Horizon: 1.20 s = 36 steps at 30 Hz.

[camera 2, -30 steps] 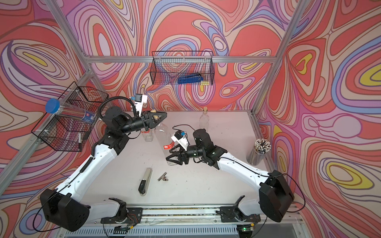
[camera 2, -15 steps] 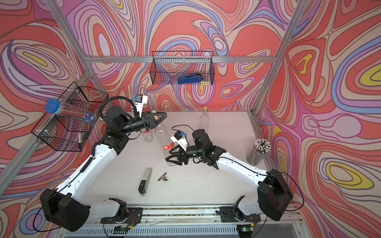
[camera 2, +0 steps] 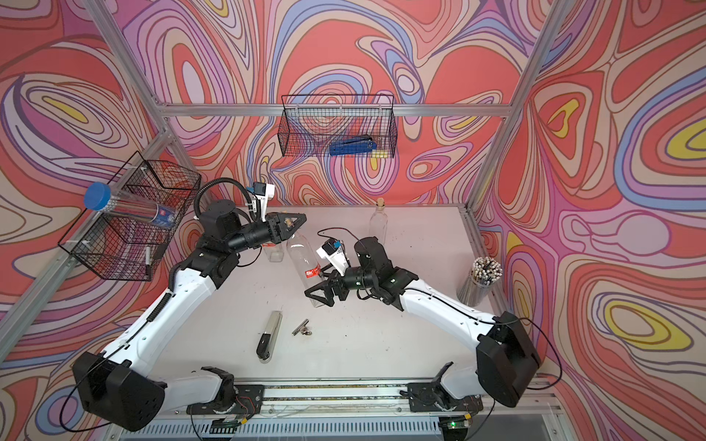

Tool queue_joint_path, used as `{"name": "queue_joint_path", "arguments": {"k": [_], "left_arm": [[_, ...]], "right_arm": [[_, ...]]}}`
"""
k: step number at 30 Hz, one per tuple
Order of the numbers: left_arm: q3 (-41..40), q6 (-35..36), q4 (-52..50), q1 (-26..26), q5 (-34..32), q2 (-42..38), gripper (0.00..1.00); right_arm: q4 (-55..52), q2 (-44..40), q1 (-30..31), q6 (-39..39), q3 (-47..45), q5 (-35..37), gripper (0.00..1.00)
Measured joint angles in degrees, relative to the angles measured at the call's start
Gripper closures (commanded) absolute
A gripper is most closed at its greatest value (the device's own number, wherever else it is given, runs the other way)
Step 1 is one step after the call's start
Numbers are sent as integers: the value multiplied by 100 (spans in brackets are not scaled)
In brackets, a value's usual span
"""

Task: Remove the label from the bottle
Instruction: Pick up the bottle from the center of the board.

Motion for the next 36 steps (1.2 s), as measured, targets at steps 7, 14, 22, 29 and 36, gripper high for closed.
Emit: {"name": "queue_joint_path", "arguments": {"k": [7, 14, 22, 29, 36], "left_arm": [[0, 133, -402, -114, -835, 118, 100], [96, 514, -1025, -828, -2081, 601, 100], [101, 748, -1532, -1257, -3077, 992, 100], [101, 859, -1598, -1314, -3471, 1032, 100], [98, 881, -1722, -1327, -3665, 1106, 100]], "right_arm": [[-531, -577, 2, 22, -258, 553, 2], [-752, -824, 0, 411, -286, 1460, 13], [-925, -352, 74, 870, -173, 2315, 2], [-483, -321, 299, 994, -291, 2872, 15], [-212, 216, 894, 1049, -310, 3456, 64]]}}
